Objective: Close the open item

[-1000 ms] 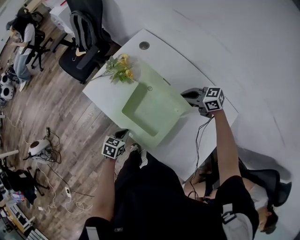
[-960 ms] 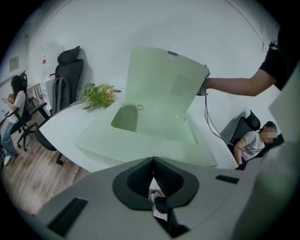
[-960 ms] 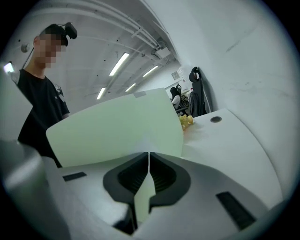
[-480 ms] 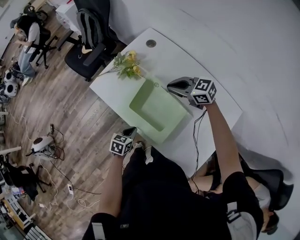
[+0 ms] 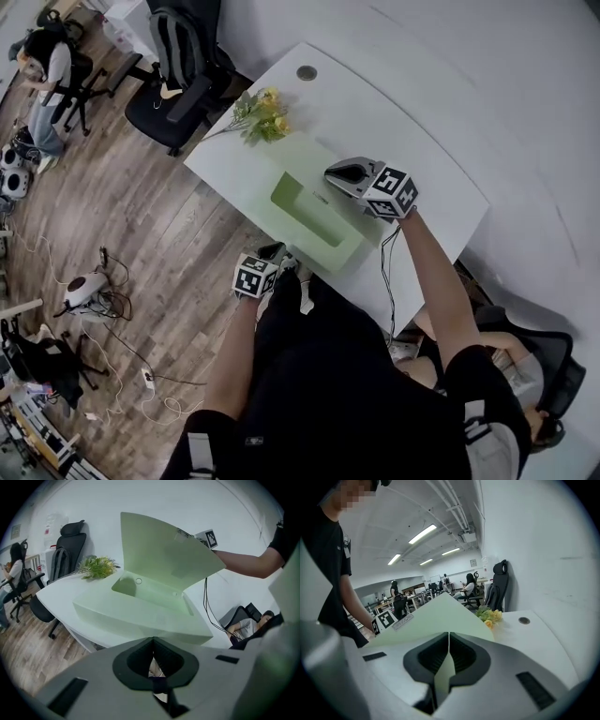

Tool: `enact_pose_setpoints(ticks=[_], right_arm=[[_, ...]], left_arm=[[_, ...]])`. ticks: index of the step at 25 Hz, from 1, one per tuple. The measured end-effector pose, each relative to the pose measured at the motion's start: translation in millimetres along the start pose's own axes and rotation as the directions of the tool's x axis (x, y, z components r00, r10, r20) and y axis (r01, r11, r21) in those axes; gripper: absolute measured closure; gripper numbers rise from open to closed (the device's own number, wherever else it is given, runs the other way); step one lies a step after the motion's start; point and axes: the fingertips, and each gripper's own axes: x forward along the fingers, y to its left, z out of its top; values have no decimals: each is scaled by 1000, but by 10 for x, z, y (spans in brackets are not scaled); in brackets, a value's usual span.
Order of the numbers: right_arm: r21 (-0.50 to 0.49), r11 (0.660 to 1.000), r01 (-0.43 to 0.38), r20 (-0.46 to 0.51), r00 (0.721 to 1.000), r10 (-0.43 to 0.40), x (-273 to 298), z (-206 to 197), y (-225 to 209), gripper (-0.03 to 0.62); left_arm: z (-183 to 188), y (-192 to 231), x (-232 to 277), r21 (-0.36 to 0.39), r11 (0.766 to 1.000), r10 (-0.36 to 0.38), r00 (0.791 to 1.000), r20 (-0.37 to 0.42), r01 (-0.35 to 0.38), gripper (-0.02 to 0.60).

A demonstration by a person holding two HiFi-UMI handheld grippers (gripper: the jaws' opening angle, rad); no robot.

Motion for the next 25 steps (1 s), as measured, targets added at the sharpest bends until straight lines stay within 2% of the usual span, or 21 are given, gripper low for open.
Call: enact_pose_setpoints(ticks=[4,9,13,19,25], right_arm=[[12,999,51,-53,997,-50,124,-231,181,586],[15,990,138,-99,986,-136,298,-421,253,587],[19,980,199,-130,972,-195,397,-484,307,586],[-1,973,229,-184,957,-226,508,-641,436,588],[20,975,222,-235,949,-211,656,-816,608,586]], left_arm=[[-48,-2,30,67,997,-44,998,-36,46,577],[-57,37,62,151,986,-64,996,-63,73,577],[-88,85,59,178,979,-84,994,-76,96,577],[-38,150,88,199,970,-126,990,-63,136,577],[-5,164,133,213,963,-156,986,-62,166,577]])
